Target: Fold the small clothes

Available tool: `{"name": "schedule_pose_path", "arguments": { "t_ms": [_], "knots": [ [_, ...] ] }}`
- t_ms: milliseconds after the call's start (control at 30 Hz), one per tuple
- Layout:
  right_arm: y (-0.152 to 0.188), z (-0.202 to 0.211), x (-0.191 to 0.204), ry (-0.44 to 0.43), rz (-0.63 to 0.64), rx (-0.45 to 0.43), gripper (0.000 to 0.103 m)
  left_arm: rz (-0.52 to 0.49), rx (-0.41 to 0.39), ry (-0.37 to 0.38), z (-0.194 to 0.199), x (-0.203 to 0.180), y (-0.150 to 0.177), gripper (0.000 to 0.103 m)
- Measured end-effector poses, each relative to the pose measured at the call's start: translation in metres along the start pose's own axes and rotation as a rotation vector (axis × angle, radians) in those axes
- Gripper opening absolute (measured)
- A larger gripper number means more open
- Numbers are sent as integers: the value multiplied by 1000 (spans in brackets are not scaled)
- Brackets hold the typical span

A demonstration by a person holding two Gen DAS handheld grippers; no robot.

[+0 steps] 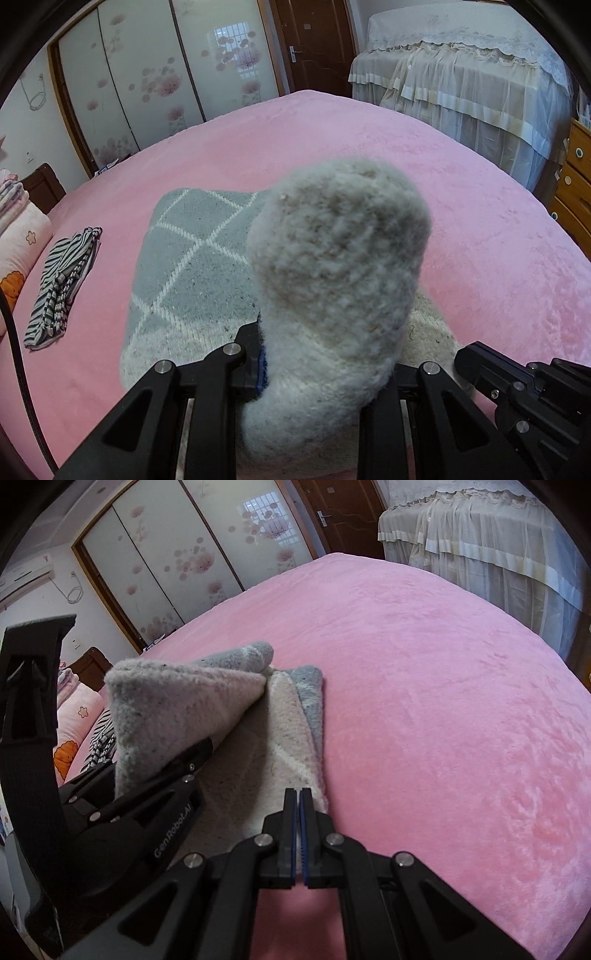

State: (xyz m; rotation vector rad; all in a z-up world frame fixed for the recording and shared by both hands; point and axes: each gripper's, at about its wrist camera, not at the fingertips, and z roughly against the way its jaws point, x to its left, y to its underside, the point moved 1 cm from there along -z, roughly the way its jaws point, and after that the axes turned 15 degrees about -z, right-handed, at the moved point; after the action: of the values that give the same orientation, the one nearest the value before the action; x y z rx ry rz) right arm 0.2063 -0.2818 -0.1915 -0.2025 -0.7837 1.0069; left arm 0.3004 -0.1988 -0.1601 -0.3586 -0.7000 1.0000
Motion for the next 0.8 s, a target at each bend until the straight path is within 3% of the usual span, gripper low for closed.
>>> {"name": "schedule_pose_path", "arguments": {
  "t_ms": [233, 367, 533, 667, 800],
  "knots": [
    [0, -1, -9, 7, -11, 15, 1, -68, 14, -11, -5, -11, 5, 24],
    [-1, 0, -8, 16, -5, 19, 2, -88, 2, 61, 4, -18, 6, 62],
    [-9, 11, -11, 25, -3, 3, 3, -94, -25, 113, 26, -19, 10, 66],
    [-12, 25, -9, 36, 18, -20, 3, -38, -43, 212, 55, -2, 22, 71],
    [-25, 41, -1, -6, 26, -16, 2, 88, -89, 264, 85, 37, 38, 77]
  ]
}}
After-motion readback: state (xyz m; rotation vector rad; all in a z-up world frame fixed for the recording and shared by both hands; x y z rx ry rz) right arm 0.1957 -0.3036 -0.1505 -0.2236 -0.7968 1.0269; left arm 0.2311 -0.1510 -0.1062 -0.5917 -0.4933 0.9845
